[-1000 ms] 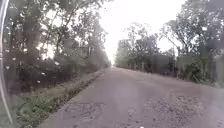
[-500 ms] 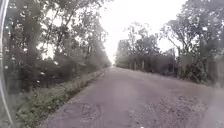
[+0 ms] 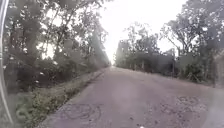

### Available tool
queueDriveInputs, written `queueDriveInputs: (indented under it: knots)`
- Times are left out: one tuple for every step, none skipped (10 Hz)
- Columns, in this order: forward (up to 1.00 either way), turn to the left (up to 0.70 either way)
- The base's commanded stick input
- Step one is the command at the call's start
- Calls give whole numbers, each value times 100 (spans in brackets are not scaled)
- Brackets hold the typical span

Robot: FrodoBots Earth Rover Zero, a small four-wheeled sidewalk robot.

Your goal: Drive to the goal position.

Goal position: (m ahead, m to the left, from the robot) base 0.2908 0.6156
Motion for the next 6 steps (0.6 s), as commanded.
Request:
queueDriveInputs:
  knots:
    - [10,1]
    - [10,1]
    - [10,1]
    - [10,1]
    - [10,1]
    - [10,1]
